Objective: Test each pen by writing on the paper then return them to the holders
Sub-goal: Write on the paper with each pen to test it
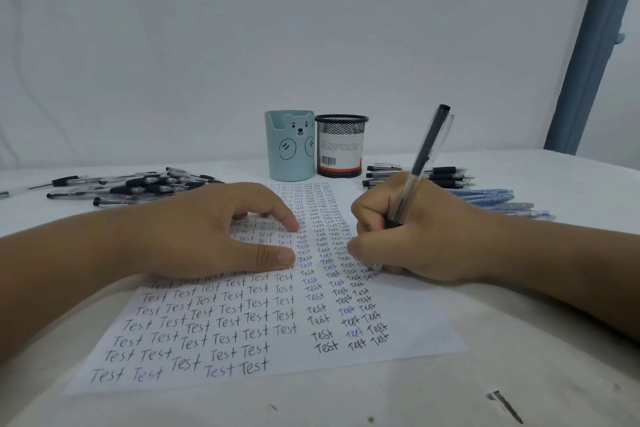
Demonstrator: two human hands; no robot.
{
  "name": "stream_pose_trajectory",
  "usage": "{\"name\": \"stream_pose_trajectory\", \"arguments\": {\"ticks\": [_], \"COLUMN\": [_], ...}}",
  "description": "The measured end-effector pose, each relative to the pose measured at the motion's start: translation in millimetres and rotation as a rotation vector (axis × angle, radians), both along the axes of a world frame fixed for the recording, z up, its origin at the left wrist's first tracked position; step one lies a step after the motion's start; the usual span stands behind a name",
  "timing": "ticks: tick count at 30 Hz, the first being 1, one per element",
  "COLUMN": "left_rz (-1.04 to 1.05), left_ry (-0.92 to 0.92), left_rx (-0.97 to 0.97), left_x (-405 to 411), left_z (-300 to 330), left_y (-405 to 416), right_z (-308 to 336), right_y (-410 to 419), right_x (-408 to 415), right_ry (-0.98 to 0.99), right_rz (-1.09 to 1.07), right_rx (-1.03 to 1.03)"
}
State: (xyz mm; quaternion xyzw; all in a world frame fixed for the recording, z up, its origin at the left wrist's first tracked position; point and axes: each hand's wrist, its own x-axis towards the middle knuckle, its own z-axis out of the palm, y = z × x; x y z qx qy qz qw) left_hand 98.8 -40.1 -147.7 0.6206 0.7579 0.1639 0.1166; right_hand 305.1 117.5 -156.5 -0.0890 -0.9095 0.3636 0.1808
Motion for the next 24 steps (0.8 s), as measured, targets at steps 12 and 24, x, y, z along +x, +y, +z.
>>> {"name": "stream_pose_trajectory", "arguments": {"ticks": [12, 24], "left_rz": [-0.011, -0.047], "left_ry": [0.018, -0.040], "left_rx": [0.013, 0.065], "left_x": [-3, -1], "left_z": [-1, -2], "left_y": [1, 0], "right_z": [-2, 42], "right_y": [0, 4], "right_x": [-5, -26], "right_ry": [0.196, 0.231], "right_rz": [-0.055, -0.168], "right_rx": [-0.232, -0.055]}}
